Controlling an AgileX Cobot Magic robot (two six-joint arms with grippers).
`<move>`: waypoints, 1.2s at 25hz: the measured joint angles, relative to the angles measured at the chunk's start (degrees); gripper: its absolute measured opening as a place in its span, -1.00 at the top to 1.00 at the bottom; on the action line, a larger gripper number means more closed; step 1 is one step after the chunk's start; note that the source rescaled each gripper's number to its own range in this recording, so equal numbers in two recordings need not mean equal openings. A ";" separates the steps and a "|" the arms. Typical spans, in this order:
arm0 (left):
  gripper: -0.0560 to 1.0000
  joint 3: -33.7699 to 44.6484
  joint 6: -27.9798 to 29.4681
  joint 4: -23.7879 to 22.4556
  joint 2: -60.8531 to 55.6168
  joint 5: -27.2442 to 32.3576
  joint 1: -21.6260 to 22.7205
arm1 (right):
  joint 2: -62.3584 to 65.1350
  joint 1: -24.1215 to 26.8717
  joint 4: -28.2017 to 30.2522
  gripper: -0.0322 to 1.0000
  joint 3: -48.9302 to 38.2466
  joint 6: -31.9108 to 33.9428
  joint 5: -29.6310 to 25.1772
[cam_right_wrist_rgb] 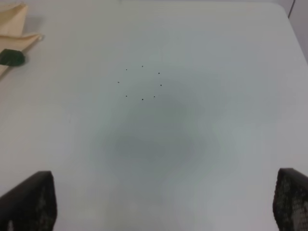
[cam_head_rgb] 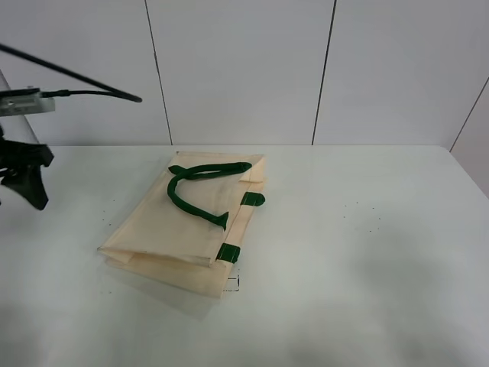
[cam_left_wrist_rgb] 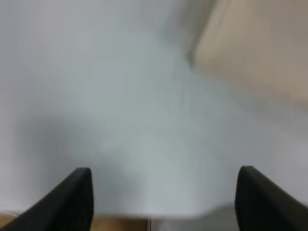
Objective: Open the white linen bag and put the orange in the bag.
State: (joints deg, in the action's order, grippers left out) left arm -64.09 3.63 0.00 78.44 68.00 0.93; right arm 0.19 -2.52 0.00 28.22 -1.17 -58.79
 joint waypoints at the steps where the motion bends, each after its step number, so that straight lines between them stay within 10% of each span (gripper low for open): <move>1: -0.71 2.66 -0.07 -0.49 -3.91 0.00 0.00 | 0.00 0.00 0.00 -0.99 0.00 0.00 0.00; 14: -0.71 33.24 -1.44 -1.34 -51.03 -7.27 0.00 | 0.00 0.00 0.00 -0.99 0.00 0.00 0.00; 30: -0.71 35.74 -1.49 -0.89 -75.20 -7.20 0.00 | 0.00 0.00 0.00 -0.99 0.00 0.00 0.00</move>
State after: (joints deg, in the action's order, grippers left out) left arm -28.35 2.14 -0.89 3.23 60.80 0.93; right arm 0.19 -2.52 0.00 28.22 -1.17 -58.79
